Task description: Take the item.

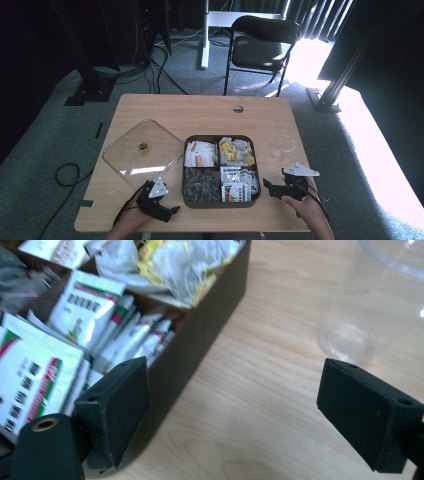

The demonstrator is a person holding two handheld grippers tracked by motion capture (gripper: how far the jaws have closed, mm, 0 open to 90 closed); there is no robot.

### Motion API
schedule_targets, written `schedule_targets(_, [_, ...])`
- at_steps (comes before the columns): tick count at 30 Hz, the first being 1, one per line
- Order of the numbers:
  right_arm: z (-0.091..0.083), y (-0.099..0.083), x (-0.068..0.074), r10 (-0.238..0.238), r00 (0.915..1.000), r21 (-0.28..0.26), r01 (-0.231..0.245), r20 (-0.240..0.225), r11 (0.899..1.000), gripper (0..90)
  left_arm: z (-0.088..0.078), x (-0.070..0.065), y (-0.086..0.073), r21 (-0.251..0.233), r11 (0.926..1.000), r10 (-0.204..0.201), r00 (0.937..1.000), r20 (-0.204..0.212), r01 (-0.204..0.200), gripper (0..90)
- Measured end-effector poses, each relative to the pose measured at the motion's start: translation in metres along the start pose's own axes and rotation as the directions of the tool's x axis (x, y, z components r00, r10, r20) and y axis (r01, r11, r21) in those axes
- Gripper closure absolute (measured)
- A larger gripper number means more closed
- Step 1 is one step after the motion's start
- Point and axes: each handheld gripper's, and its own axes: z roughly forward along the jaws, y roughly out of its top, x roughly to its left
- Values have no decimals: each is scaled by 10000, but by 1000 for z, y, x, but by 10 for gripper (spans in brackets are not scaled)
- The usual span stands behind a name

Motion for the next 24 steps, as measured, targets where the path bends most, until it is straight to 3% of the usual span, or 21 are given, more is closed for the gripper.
schedule_targets(9, [1, 19, 8, -197, 9990, -488, 178, -389, 9986, 134, 0, 0, 0, -2, 10000, -2, 10000, -2, 2, 12])
schedule_targets(24, [24, 43, 18, -585, 9970, -541, 558, -503, 9970, 136, 0, 0, 0, -1, 10000, -20, 10000, -9, 20, 13])
